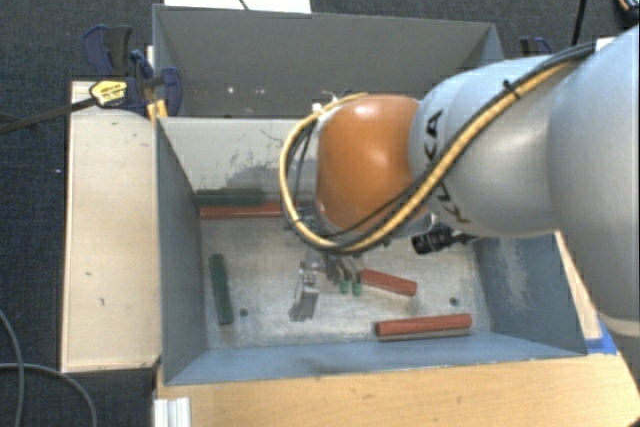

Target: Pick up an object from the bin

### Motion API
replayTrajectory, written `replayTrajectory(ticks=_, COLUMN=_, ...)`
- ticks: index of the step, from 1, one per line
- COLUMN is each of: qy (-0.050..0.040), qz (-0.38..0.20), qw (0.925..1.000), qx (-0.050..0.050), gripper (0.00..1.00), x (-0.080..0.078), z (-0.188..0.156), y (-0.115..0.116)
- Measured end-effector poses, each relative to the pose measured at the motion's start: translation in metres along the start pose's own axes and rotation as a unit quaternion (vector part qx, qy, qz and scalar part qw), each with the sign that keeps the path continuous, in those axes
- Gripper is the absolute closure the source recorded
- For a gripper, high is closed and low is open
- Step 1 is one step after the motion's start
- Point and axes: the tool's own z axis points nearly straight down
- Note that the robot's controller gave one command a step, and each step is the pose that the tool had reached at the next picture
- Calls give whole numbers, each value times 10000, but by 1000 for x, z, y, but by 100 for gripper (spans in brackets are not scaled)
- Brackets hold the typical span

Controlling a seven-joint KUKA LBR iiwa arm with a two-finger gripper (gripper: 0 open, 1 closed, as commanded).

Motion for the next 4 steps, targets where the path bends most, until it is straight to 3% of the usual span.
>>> replayTrajectory(ticks=1, qy=-17, qz=-1181, qw=9930, qx=-4, gripper=0, x=-11, z=80, y=-81)
replayTrajectory(ticks=2, qy=-56, qz=-2339, qw=9723, qx=3, gripper=0, x=-39, z=79, y=-155)
replayTrajectory(ticks=3, qy=-44, qz=-2321, qw=9727, qx=-16, gripper=100, x=-38, z=79, y=-151)
replayTrajectory(ticks=4, qy=-76, qz=-2378, qw=9713, qx=7, gripper=100, x=-25, z=-69, y=-198)
